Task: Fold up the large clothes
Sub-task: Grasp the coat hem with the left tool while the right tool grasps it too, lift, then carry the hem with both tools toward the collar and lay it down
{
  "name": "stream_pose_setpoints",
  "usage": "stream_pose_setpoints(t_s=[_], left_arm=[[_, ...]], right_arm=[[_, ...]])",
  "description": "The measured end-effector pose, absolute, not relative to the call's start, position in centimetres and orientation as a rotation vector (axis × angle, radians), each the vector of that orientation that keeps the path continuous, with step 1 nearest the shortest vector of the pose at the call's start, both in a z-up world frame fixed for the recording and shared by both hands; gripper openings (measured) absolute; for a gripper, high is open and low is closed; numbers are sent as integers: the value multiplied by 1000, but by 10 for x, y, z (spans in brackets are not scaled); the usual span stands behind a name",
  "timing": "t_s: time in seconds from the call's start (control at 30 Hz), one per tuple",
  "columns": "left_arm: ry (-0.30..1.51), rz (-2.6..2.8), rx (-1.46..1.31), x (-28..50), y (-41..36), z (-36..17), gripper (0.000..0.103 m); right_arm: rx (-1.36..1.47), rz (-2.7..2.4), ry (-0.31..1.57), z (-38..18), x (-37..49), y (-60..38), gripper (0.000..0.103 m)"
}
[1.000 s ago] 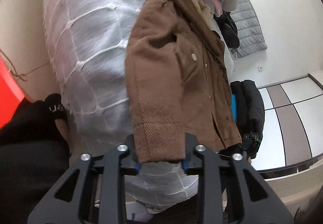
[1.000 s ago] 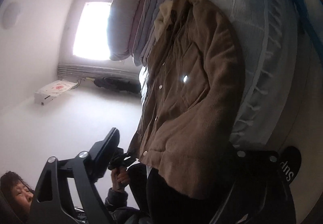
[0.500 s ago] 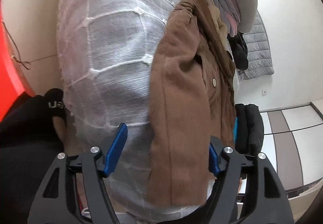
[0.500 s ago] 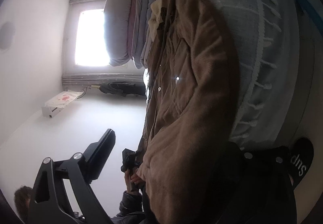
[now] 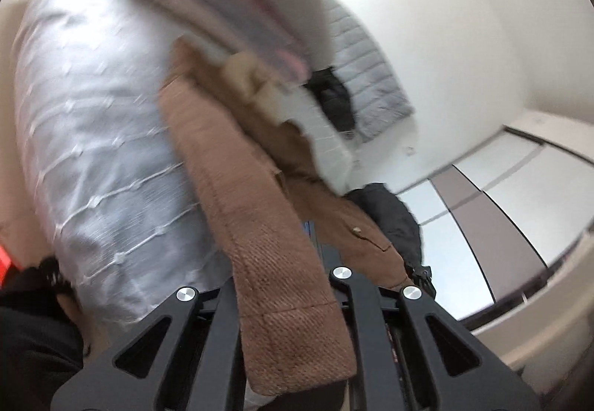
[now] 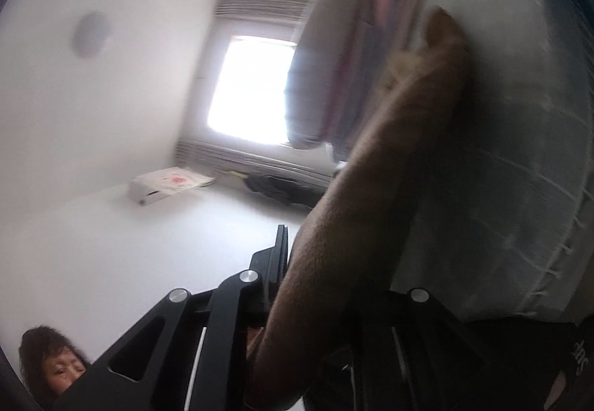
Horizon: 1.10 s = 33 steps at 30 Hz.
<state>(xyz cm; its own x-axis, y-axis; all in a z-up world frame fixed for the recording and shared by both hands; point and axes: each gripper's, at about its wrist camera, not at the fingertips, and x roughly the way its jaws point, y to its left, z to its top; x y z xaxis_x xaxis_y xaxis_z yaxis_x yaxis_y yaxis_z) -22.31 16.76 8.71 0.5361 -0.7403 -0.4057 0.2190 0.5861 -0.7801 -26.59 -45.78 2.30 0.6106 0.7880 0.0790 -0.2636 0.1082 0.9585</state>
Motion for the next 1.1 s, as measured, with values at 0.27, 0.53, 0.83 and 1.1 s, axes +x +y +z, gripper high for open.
stream_pose_setpoints(t_s=[0.27,0.53,0.83,1.1], left_arm=[[1016,-621,-767,-290,214,39,7],[1069,-595,-969,-287,230,-25,7],[840,-612,-942,-107,226,67,9],[834,-350,-996,94,212,1,26]], right_arm=[[1310,745,557,0,-344,-488,15],[1493,725,513,-69,-349,-496,15],[1362,724,446,22,-165,-502,15],[1343,423,600,-24,48,-497,36]])
